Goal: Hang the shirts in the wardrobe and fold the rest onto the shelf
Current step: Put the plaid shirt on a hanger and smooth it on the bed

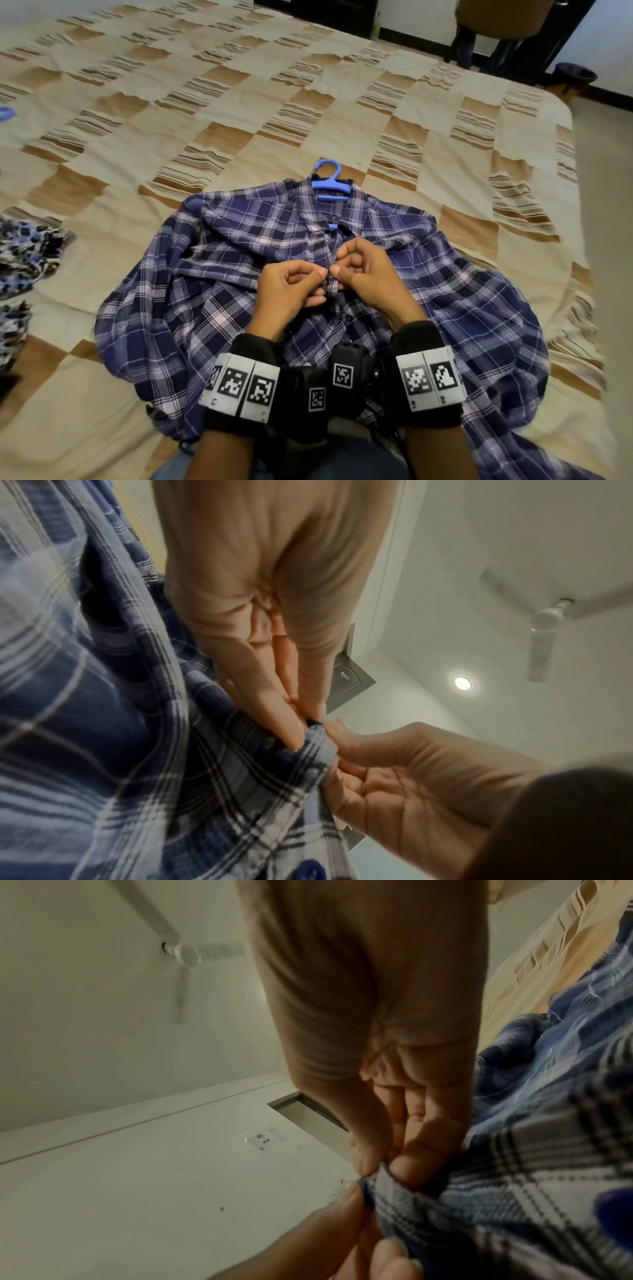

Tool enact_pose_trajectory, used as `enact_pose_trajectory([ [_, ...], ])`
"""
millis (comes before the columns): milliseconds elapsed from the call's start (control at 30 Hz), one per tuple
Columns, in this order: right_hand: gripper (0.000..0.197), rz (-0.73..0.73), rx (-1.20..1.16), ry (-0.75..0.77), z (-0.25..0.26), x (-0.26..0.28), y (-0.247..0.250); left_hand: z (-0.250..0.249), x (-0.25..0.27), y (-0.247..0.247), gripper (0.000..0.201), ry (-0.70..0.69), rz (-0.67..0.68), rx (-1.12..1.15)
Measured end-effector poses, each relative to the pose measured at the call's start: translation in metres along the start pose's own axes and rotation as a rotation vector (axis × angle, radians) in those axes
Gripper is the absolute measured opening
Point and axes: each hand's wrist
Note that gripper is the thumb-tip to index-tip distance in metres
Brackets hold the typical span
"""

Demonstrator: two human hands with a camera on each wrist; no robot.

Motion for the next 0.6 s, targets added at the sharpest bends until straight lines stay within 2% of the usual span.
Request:
enact_pose_trajectory([
  [100, 0.019, -0.002, -0.017, 0.007, 0.002, 0.001, -0.002, 0.001, -0.001, 0.000, 0.006, 0.006, -0.027, -0.020],
  [167, 0.018, -0.027, -0.029, 0.015, 0.004, 0.002, -0.002, 0.002, -0.002, 0.001, 0.013, 0.034, -0.028, -0.059],
  [333, 0.021, -0.062, -0.142, 0.012, 0.010, 0.005, 0.003, 0.007, 0.001, -0.006, 0.039, 0.193, 0.161, -0.225],
  [433, 0.018, -0.022, -0.142, 0.001, 0.012, 0.005, 0.002, 0.011, -0.001, -0.011, 0.045, 0.136, 0.086, -0.354],
  [500, 0.016, -0.008, -0.151, -0.013, 0.013, 0.005, 0.002, 0.012, -0.003, -0.011, 0.037, 0.076, 0.050, -0.364],
  [600, 0.020, -0.056, -0.203, -0.010, 0.016, 0.006, 0.002, 0.012, -0.004, -0.009, 0.018, 0.034, 0.043, -0.254],
])
Point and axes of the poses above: each hand's wrist, its own x-axis away from the middle knuckle, its own y-axis out of the back of the hand, z = x × y, and after that the axes turned 10 degrees about -x, right-handed
